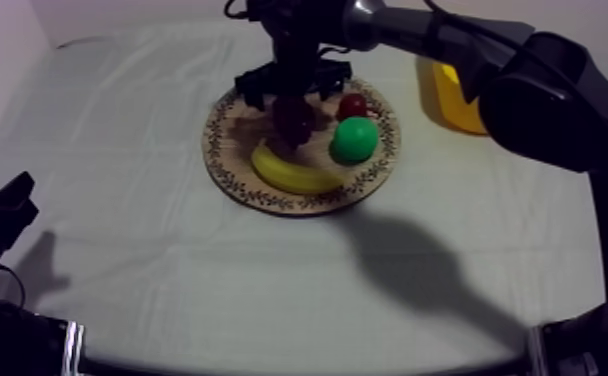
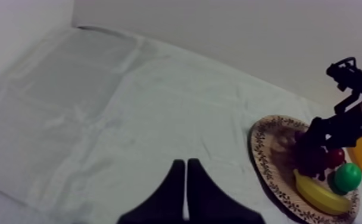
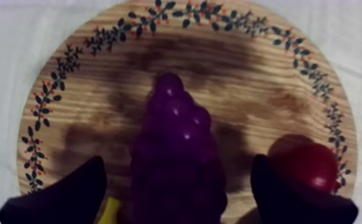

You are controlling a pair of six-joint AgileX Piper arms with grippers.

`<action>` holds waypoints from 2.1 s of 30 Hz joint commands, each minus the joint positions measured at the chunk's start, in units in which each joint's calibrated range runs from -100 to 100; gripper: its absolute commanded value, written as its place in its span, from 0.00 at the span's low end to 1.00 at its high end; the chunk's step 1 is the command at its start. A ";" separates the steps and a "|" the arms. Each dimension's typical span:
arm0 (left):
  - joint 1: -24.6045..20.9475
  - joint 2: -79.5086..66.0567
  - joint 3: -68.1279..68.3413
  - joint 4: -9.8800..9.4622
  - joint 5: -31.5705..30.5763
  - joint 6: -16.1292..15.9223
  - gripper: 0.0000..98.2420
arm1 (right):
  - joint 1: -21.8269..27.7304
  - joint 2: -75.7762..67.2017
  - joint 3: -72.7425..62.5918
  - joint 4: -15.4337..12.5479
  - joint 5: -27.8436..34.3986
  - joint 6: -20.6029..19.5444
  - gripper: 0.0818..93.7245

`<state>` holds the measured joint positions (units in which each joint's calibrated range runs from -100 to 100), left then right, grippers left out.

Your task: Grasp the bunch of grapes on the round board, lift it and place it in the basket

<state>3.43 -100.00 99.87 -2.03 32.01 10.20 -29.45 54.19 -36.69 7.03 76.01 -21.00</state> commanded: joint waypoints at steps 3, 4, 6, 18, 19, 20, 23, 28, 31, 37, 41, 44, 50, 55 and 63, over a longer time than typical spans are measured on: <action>0.01 0.00 0.02 0.01 0.00 -0.01 0.00 | 0.18 0.87 -0.73 -0.46 -0.26 0.49 0.90; 0.01 0.00 0.02 0.01 0.00 -0.01 0.00 | 0.21 1.11 -0.96 -0.55 -0.22 0.58 0.90; 0.01 0.00 0.02 0.01 0.00 -0.01 0.00 | 0.24 1.51 -1.29 -0.64 -0.05 0.76 0.90; 0.01 0.00 0.02 0.01 0.00 -0.01 0.00 | 0.45 3.72 -3.27 -0.95 0.80 1.65 0.87; 0.01 0.00 0.02 0.01 0.00 -0.01 0.00 | 0.44 3.87 -3.41 -0.94 0.88 1.70 0.86; 0.01 0.00 0.02 0.01 0.00 -0.01 0.00 | 0.44 4.00 -3.53 -0.94 0.97 1.78 0.86; 0.01 0.00 0.02 0.01 0.00 -0.01 0.00 | 0.43 4.36 -3.86 -0.99 1.10 2.07 0.85; 0.01 0.00 0.02 0.01 0.00 -0.01 0.00 | 0.37 4.59 -3.94 -1.18 0.96 2.70 0.79; 0.01 0.00 0.02 0.01 0.00 -0.01 0.00 | 0.40 4.75 -4.03 -1.35 1.04 2.97 0.71; 0.01 0.00 0.02 0.01 0.00 -0.01 0.00 | 0.45 5.06 -4.59 -1.30 1.46 3.28 0.50; 0.01 0.00 0.02 0.01 0.00 -0.01 0.00 | 0.44 5.19 -4.86 -1.20 1.67 3.36 0.41; 0.01 0.00 0.02 0.01 0.00 -0.01 0.00 | 0.43 5.18 -4.92 -1.14 1.71 3.40 0.38; 0.01 0.00 0.02 0.01 0.00 -0.01 0.00 | 0.39 4.77 -4.23 -1.03 1.40 3.55 0.34; 0.01 0.00 0.02 0.01 0.00 -0.01 0.00 | 0.36 3.11 -1.82 -1.03 0.10 3.69 0.32; 0.01 0.00 0.02 0.01 0.00 -0.01 0.00 | 0.46 -1.30 3.39 -1.41 -1.98 4.10 0.31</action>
<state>3.43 -100.00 99.87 -2.03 32.01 10.20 -29.01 53.56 -33.97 5.67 74.21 -16.94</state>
